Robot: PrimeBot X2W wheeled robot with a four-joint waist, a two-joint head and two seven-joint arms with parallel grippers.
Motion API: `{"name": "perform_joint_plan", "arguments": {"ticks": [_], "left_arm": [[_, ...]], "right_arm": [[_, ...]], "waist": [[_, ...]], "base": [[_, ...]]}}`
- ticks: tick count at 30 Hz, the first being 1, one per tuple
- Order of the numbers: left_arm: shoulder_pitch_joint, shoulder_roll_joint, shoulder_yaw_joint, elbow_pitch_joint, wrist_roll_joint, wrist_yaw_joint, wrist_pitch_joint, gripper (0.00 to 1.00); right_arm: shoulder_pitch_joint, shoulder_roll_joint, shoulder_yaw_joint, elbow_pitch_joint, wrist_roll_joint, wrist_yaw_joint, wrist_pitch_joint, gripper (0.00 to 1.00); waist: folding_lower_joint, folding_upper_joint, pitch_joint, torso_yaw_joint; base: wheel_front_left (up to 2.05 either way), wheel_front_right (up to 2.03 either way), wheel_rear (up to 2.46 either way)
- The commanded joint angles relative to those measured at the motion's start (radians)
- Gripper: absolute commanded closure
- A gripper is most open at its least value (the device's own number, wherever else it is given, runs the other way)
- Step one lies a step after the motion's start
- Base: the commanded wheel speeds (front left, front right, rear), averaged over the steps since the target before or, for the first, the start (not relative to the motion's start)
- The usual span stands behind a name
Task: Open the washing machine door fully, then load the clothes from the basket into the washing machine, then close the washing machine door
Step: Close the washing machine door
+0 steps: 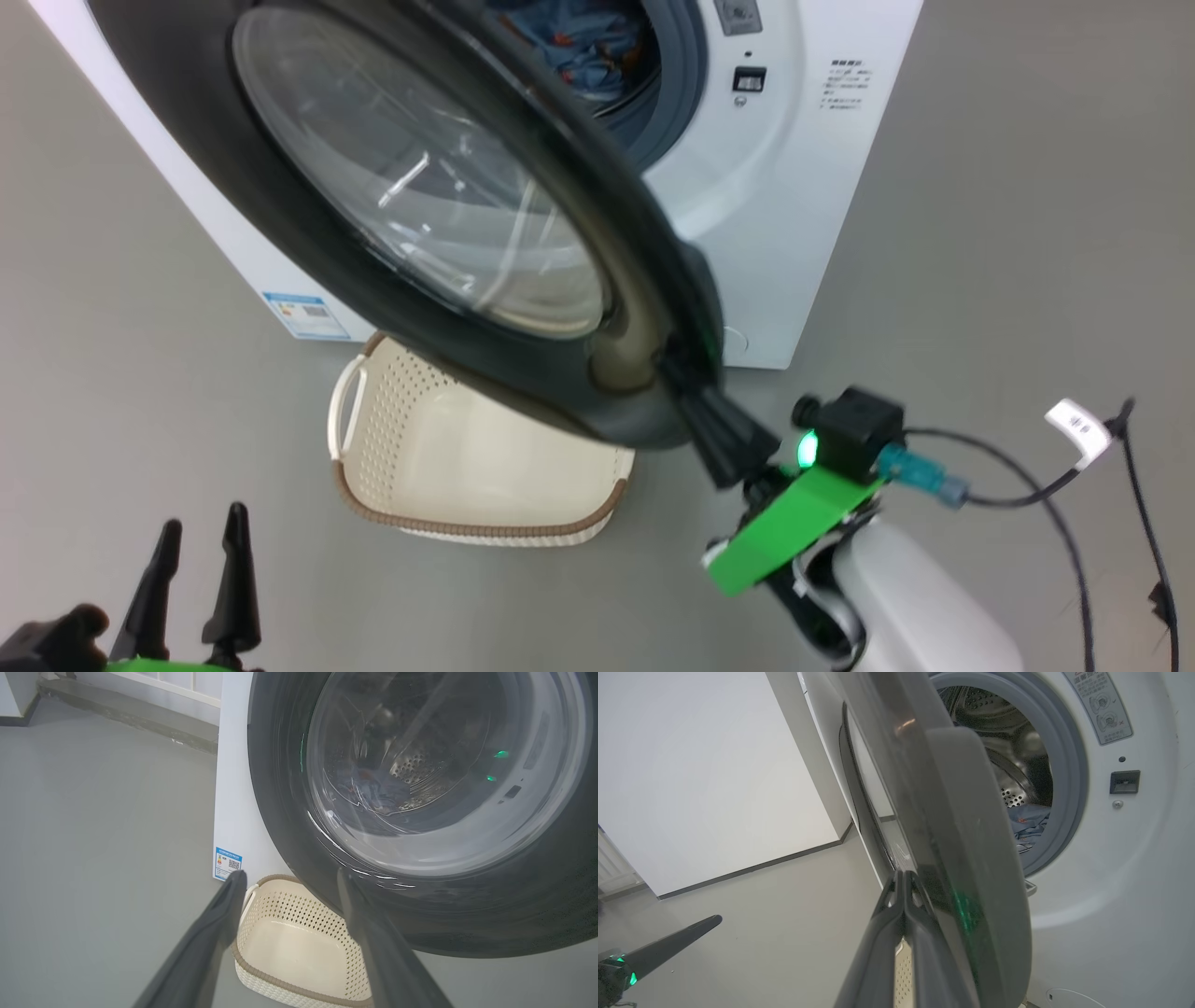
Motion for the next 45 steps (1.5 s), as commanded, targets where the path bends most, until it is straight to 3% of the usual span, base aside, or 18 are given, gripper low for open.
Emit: {"name": "perform_joint_plan", "arguments": {"ticks": [1, 22, 34, 38, 45], "left_arm": [[-0.044, 0.034, 0.029, -0.029, -0.007, -0.002, -0.006, 0.00], [-0.184, 0.072, -0.029, -0.097, -0.080, -0.002, -0.006, 0.00], [-0.241, 0.073, -0.064, -0.110, -0.115, -0.002, -0.006, 0.00], [-0.251, 0.073, -0.066, -0.110, -0.120, -0.002, -0.006, 0.00], [-0.242, 0.074, -0.063, -0.091, -0.114, -0.002, -0.006, 0.00]], "right_arm": [[-0.045, 0.016, -0.010, -0.028, -0.004, 0.004, -0.005, 1.00], [-0.380, 0.016, -0.323, 0.081, -0.037, 0.004, -0.005, 1.00], [-0.555, 0.016, -0.446, 0.159, -0.072, 0.004, -0.005, 1.00], [-0.592, 0.016, -0.461, 0.166, -0.075, 0.004, -0.005, 1.00], [-0.517, 0.016, -0.351, 0.148, -0.083, 0.004, -0.005, 1.00]], "waist": [[0.0000, 0.0000, 0.017, 0.007], [0.0000, 0.0000, 0.204, 0.086], [0.0000, 0.0000, 0.273, 0.140], [0.0000, 0.0000, 0.285, 0.145], [0.0000, 0.0000, 0.260, 0.128]], "base": [[0.00, 0.00, 0.00], [0.00, 0.00, 0.00], [0.00, 0.00, 0.00], [0.00, 0.00, 0.00], [0.00, 0.00, 0.00]]}}
